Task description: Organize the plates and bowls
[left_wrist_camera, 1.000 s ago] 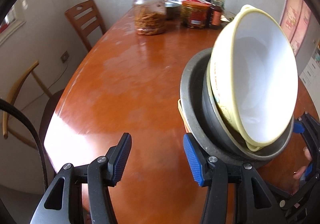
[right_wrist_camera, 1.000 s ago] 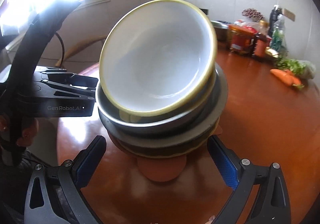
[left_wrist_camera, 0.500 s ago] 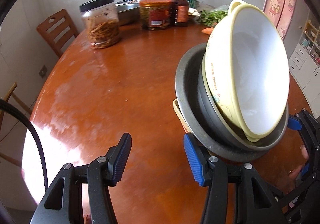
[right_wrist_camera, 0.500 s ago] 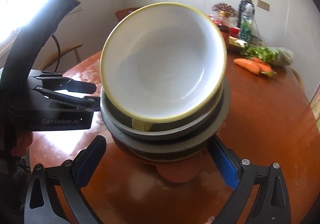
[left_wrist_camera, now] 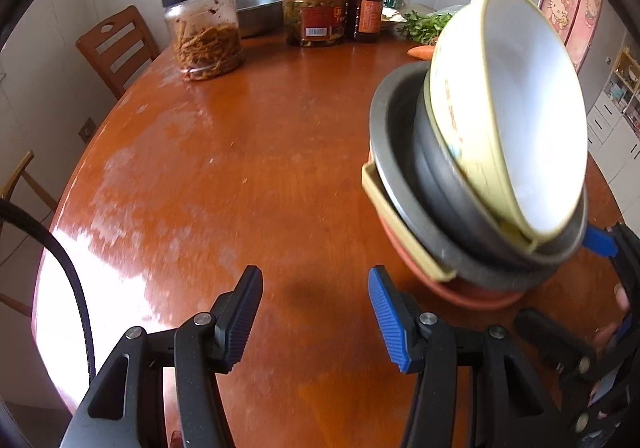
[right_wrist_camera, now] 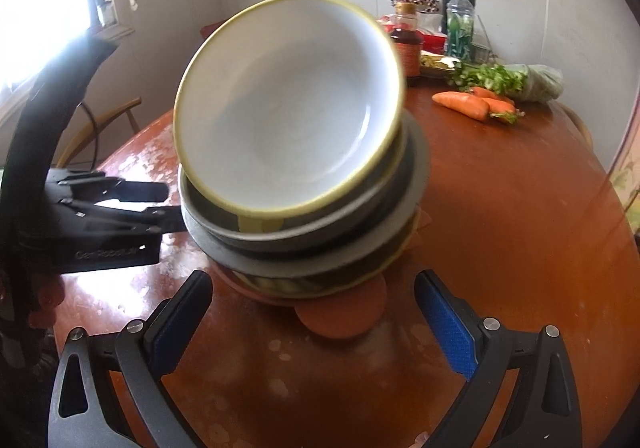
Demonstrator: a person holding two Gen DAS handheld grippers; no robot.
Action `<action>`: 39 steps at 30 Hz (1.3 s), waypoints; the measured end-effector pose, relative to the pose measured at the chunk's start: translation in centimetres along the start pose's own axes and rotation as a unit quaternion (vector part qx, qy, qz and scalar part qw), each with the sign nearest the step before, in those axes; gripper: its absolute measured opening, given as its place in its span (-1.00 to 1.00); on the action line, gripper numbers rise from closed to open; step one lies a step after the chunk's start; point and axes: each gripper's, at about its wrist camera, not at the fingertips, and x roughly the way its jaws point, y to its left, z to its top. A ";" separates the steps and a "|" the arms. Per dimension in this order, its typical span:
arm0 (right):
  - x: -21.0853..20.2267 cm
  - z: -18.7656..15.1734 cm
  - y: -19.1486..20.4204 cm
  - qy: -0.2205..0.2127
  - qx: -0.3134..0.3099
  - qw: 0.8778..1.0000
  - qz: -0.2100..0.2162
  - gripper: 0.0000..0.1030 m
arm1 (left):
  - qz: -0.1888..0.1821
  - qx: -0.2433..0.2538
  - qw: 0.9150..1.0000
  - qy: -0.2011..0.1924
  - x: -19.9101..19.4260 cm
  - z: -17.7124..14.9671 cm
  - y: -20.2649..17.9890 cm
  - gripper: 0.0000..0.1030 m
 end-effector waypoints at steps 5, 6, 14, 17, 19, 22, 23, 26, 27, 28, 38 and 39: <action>-1.6 -0.7 -0.3 -0.018 0.011 1.000 -0.011 0.96 | -0.004 -0.013 1.000 -0.015 -1.8 -1.8 -0.2 0.07; -2.1 -0.9 -0.1 -0.022 0.011 1.000 -0.013 0.96 | -0.004 -0.014 1.000 -0.018 -2.0 -2.0 -0.4 0.08; -4.3 -3.1 0.2 -0.043 0.026 0.998 -0.037 0.96 | -0.012 -0.024 0.999 -0.035 -3.8 -4.9 -1.8 0.11; -5.0 -4.3 0.0 -0.041 0.037 0.997 -0.048 0.96 | -0.010 -0.026 0.999 -0.038 -4.1 -6.2 -2.3 0.12; -5.3 -5.1 -0.1 -0.042 0.043 0.997 -0.052 0.96 | -0.008 -0.024 0.999 -0.039 -4.3 -7.0 -2.8 0.14; -5.8 -6.1 -0.2 -0.041 0.048 0.996 -0.056 0.96 | -0.003 -0.023 0.999 -0.043 -4.6 -8.0 -3.5 0.15; -5.9 -6.4 -0.2 -0.041 0.050 0.996 -0.056 0.96 | -0.007 -0.024 0.999 -0.047 -4.9 -8.5 -3.8 0.17; -6.3 -7.4 -0.3 -0.041 0.060 0.996 -0.049 0.96 | -0.009 -0.026 0.998 -0.052 -5.2 -9.3 -4.4 0.23; -6.5 -7.7 -0.3 -0.043 0.062 0.996 -0.046 0.96 | -0.012 -0.028 0.998 -0.054 -5.3 -9.6 -4.6 0.25; -6.6 -7.9 -0.5 -0.045 0.064 0.996 -0.045 0.96 | -0.013 -0.029 0.998 -0.055 -5.4 -9.8 -4.7 0.25; -8.5 -10.3 -0.4 -0.066 0.062 0.995 -0.044 0.96 | 0.001 -0.026 0.997 -0.074 -6.9 -12.1 -6.5 0.46; -8.7 -10.6 -0.4 -0.068 0.061 0.995 -0.044 0.96 | 0.004 -0.028 0.997 -0.075 -7.1 -12.3 -6.6 0.47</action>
